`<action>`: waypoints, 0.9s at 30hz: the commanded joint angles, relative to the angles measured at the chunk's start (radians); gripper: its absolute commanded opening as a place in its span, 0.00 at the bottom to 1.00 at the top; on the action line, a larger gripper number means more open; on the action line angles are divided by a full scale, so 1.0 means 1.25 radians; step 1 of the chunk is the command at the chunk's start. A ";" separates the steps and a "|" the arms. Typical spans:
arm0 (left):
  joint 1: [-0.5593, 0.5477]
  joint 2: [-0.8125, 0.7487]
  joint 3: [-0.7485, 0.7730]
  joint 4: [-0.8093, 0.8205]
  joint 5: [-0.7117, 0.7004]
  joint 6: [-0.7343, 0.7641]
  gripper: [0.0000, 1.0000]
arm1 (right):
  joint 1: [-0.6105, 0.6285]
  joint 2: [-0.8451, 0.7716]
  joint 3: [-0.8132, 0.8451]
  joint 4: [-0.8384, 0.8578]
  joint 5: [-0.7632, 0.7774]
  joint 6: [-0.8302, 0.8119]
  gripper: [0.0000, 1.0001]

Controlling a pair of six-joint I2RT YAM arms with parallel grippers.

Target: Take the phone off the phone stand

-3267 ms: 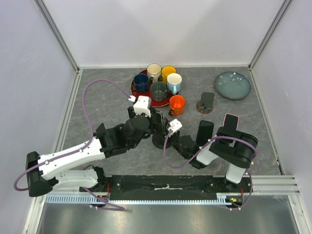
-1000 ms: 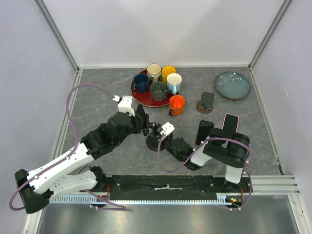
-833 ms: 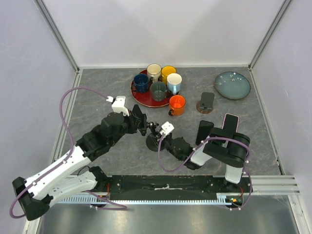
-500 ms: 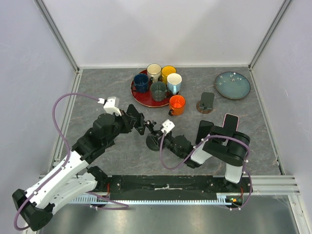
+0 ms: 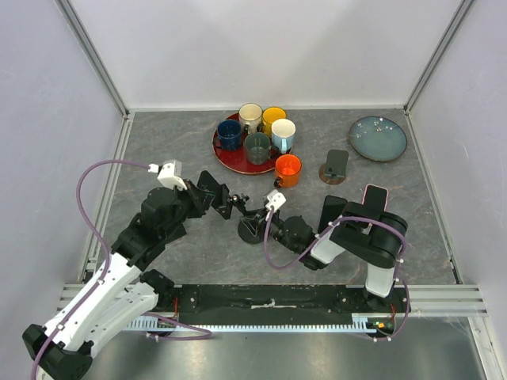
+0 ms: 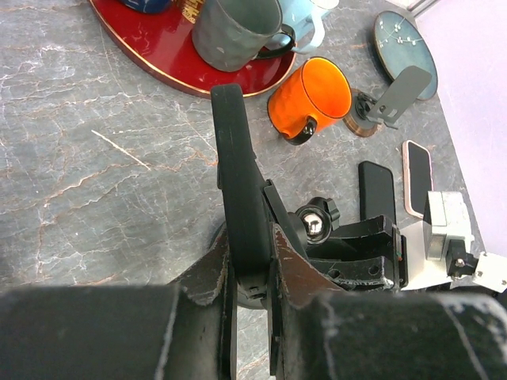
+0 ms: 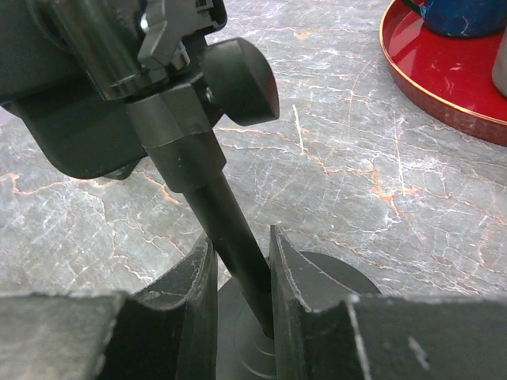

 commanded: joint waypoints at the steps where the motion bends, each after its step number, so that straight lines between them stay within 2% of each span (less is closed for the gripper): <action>1: 0.037 -0.054 0.015 0.014 -0.042 0.001 0.02 | -0.083 0.035 -0.036 -0.097 0.166 0.155 0.00; 9: 0.041 -0.056 0.020 0.057 0.057 0.050 0.02 | -0.117 0.046 -0.036 -0.118 0.156 0.211 0.00; 14: 0.041 -0.053 0.056 0.031 0.079 0.133 0.02 | -0.143 0.042 -0.052 -0.105 0.137 0.238 0.00; 18: 0.041 -0.045 0.097 0.002 0.145 0.231 0.02 | -0.161 0.044 -0.057 -0.095 0.110 0.245 0.00; 27: 0.041 -0.027 0.107 -0.010 0.190 0.236 0.02 | -0.165 0.036 -0.062 -0.075 0.084 0.223 0.00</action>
